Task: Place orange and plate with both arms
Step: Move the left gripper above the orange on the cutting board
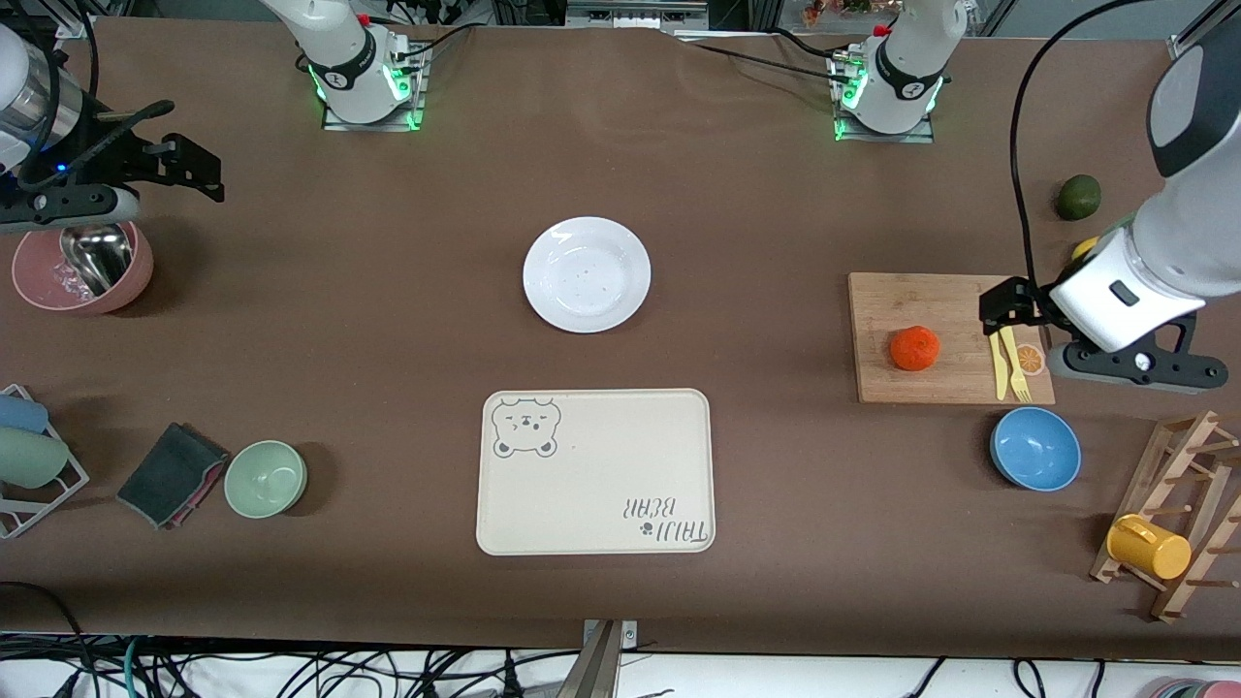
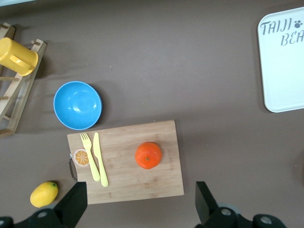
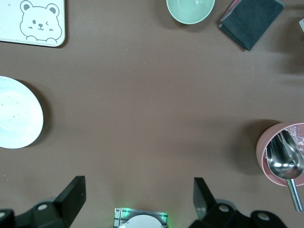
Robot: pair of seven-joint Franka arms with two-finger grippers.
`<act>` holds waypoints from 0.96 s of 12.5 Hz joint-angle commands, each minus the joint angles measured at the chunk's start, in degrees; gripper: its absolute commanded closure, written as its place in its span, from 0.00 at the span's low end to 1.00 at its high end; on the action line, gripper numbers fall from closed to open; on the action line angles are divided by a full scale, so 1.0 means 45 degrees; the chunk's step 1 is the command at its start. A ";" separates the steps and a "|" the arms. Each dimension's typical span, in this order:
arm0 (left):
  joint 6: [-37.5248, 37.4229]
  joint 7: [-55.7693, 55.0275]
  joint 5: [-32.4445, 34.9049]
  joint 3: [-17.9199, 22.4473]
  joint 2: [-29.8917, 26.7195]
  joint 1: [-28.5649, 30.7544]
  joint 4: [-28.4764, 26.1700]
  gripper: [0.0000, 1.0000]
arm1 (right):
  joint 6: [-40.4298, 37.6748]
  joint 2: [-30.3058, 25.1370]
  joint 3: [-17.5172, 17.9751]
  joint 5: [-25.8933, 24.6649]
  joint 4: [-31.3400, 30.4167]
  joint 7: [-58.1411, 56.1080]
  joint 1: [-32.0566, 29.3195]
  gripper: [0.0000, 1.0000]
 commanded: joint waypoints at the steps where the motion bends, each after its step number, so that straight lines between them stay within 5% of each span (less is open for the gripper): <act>1: 0.0194 0.0102 -0.2310 0.2499 -0.2088 -0.1322 -0.2472 0.00 | -0.0281 -0.0067 0.0089 0.0054 0.0093 0.0174 0.0008 0.00; 4: 0.1813 0.0122 -0.3187 0.3934 -0.3523 -0.1813 -0.4790 0.00 | -0.0185 -0.0030 0.0089 0.0054 0.0188 0.0174 0.0009 0.00; 12: 0.1837 0.0122 -0.2308 0.4291 -0.3840 -0.2365 -0.4776 0.00 | -0.0165 0.0009 0.0050 0.0073 0.0208 0.0174 -0.0011 0.00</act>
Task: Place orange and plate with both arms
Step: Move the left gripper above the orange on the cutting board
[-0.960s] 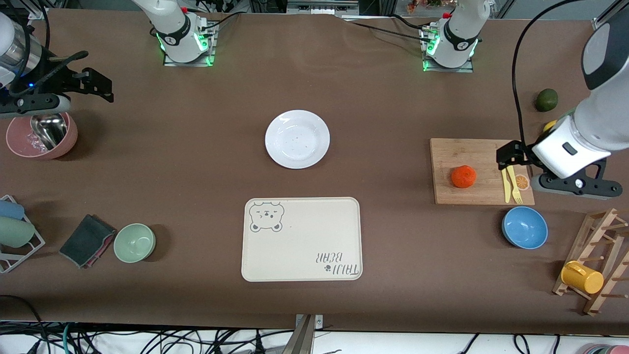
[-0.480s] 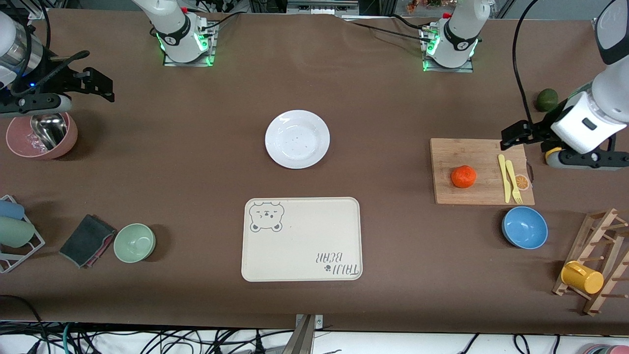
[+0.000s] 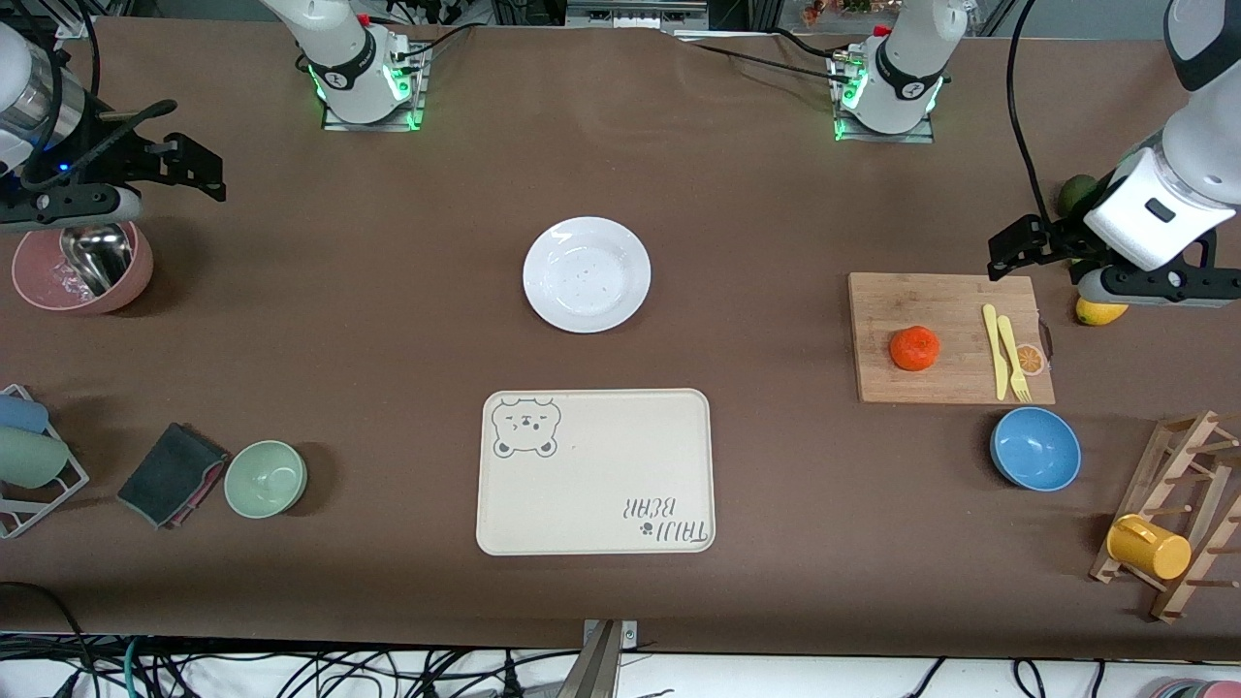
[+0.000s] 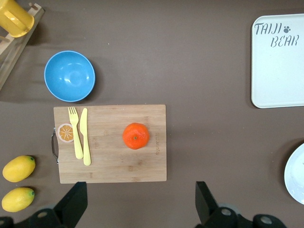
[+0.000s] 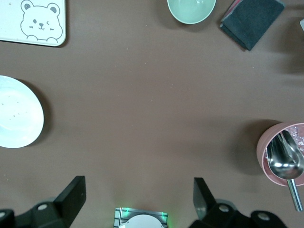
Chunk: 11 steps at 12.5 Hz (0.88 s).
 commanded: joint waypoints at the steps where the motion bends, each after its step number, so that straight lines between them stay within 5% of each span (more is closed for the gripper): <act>1: 0.0165 0.0249 0.0280 0.0162 -0.0212 -0.0008 -0.0316 0.00 | -0.0129 0.0014 0.0006 0.0073 0.0208 0.0157 -0.0013 0.00; 11: 0.0048 0.0269 0.0299 0.0162 -0.0153 0.0031 -0.0257 0.00 | -0.0051 0.0014 0.0006 0.0073 0.0228 0.0157 0.0006 0.00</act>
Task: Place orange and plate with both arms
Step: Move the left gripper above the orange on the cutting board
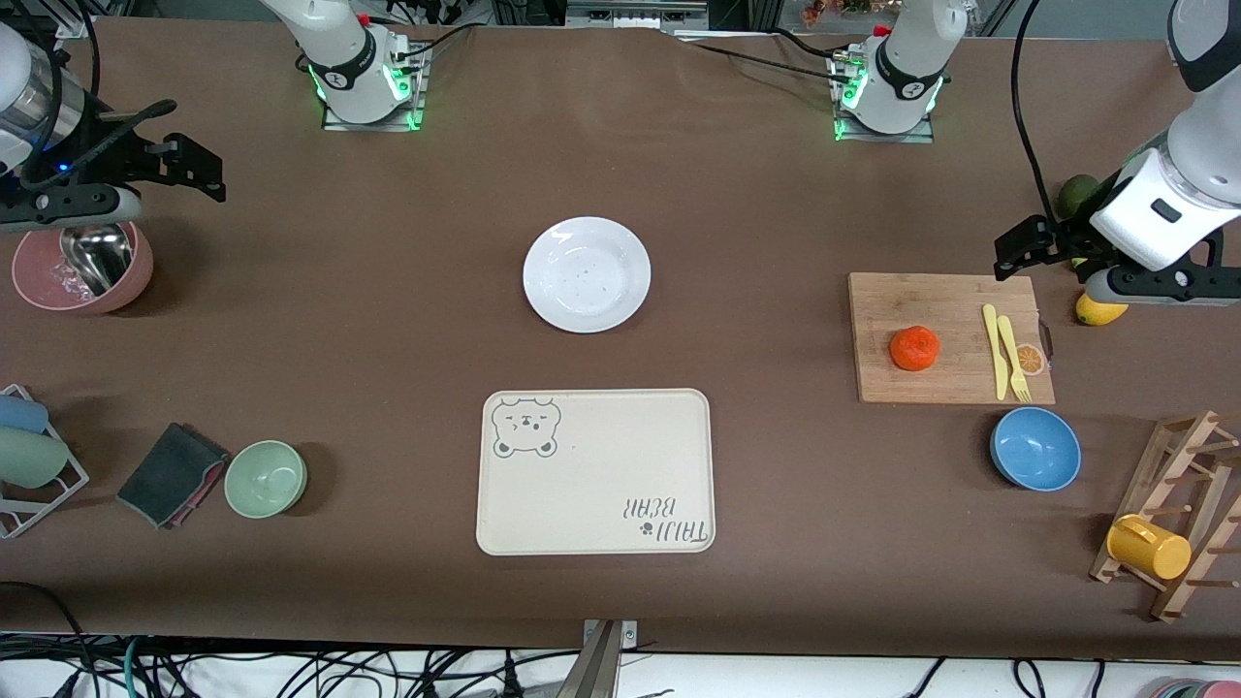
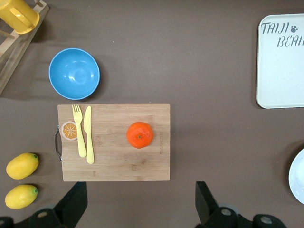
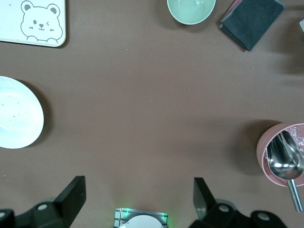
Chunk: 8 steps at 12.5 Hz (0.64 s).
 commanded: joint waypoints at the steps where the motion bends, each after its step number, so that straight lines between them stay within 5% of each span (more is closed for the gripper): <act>1: 0.0034 0.0261 0.0275 0.0026 -0.0156 -0.0020 -0.0138 0.00 | -0.0080 0.0015 0.0007 0.0073 0.0228 0.0150 0.0009 0.00; 8: -0.0827 0.0339 0.0217 0.0007 0.1089 0.0116 -0.0314 0.00 | -0.0080 0.0015 0.0007 0.0092 0.0228 0.0150 -0.0010 0.00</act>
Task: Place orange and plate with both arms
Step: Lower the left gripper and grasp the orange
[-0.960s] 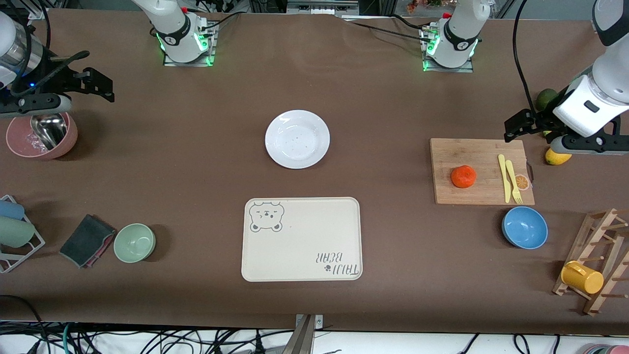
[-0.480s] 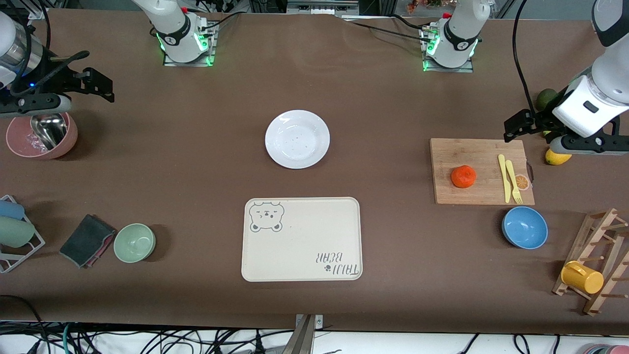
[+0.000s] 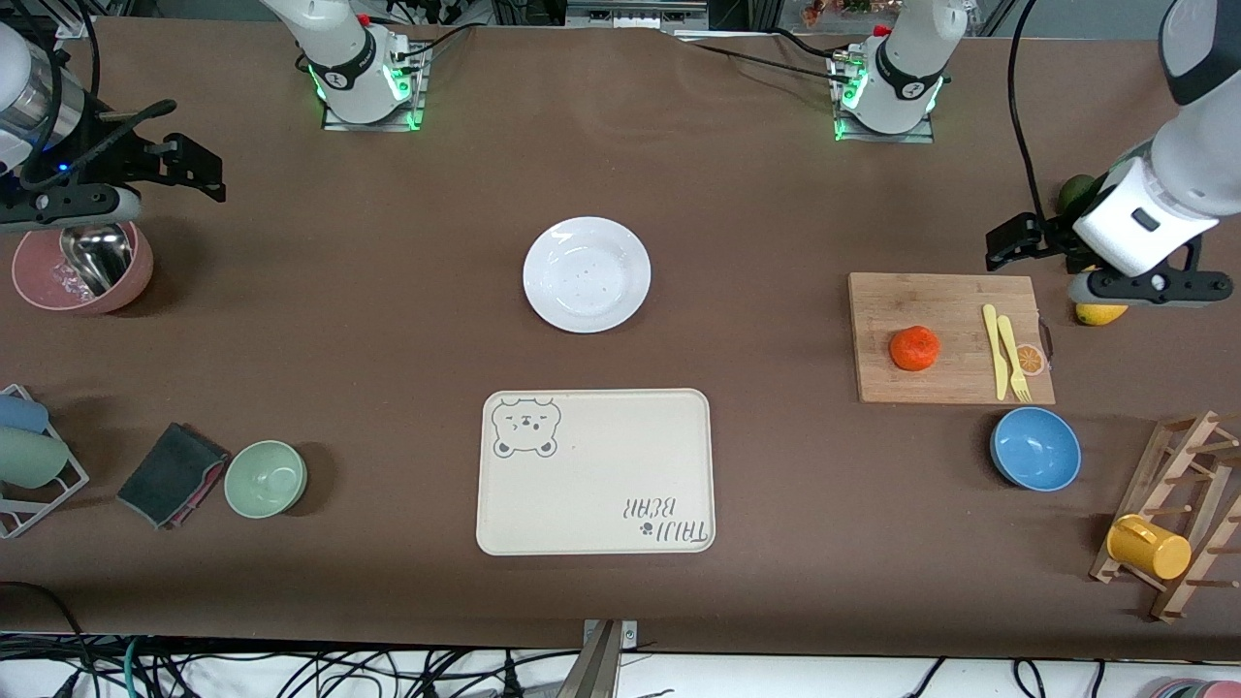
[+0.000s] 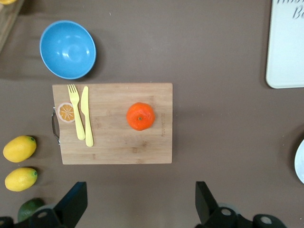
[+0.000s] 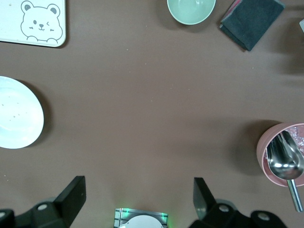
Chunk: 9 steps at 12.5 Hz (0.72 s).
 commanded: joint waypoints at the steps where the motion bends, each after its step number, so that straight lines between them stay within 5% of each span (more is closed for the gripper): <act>1: 0.0129 0.0280 0.0139 0.0005 0.1054 0.0147 0.0016 0.00 | -0.0084 0.0015 0.0007 0.0073 0.0227 0.0130 -0.0030 0.00; 5: 0.1629 0.0865 0.0177 -0.0015 0.2753 0.0128 -0.0470 0.00 | -0.0084 0.0015 -0.0012 0.0073 0.0227 0.0130 -0.0030 0.00; 9: 0.5082 0.1197 0.0682 -0.0034 0.3458 0.0089 -0.2850 0.00 | -0.0103 0.0015 -0.0013 0.0073 0.0207 0.0150 -0.0030 0.00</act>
